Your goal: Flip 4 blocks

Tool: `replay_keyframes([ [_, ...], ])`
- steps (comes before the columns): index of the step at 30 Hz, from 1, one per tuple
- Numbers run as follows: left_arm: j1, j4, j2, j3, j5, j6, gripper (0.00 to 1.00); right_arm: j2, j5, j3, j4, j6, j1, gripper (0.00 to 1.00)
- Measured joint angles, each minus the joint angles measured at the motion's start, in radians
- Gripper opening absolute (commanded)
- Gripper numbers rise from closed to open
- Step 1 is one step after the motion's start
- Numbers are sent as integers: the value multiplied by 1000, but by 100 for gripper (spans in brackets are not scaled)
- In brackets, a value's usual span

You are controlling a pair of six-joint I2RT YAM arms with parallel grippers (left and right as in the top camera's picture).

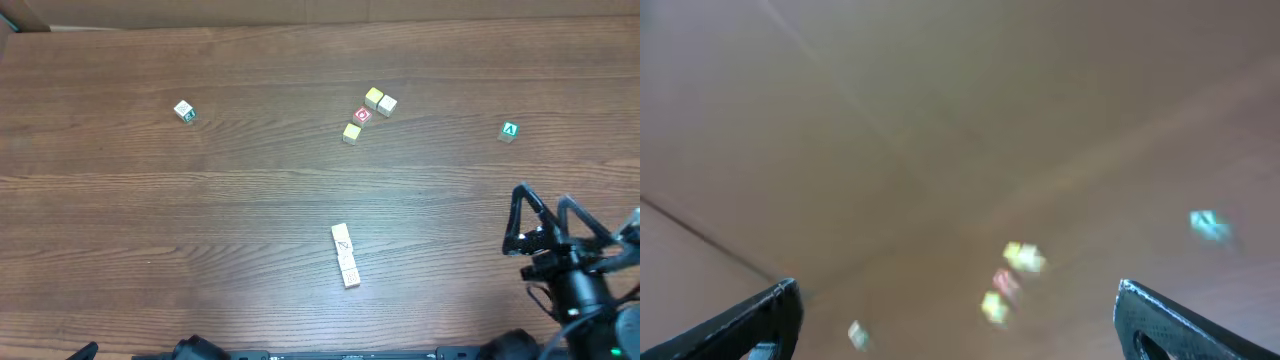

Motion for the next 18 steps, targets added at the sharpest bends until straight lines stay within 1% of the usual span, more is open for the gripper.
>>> replay_keyframes([
  [2, 0, -1, 0, 0, 0, 0, 100, -80, -57, -137, 98, -28, -70, 100],
  [5, 0, -1, 0, 0, 0, 0, 100, -192, -170, -352, 298, -74, -199, 100],
  [10, 0, -1, 0, 0, 0, 0, 100, -303, -319, -603, 496, -107, -352, 100],
  [13, 0, -1, 0, 0, 0, 0, 100, -333, -369, -706, 589, -116, -396, 100],
  [18, 0, -1, 0, 0, 0, 0, 100, -336, -399, -812, 689, -152, -406, 100],
])
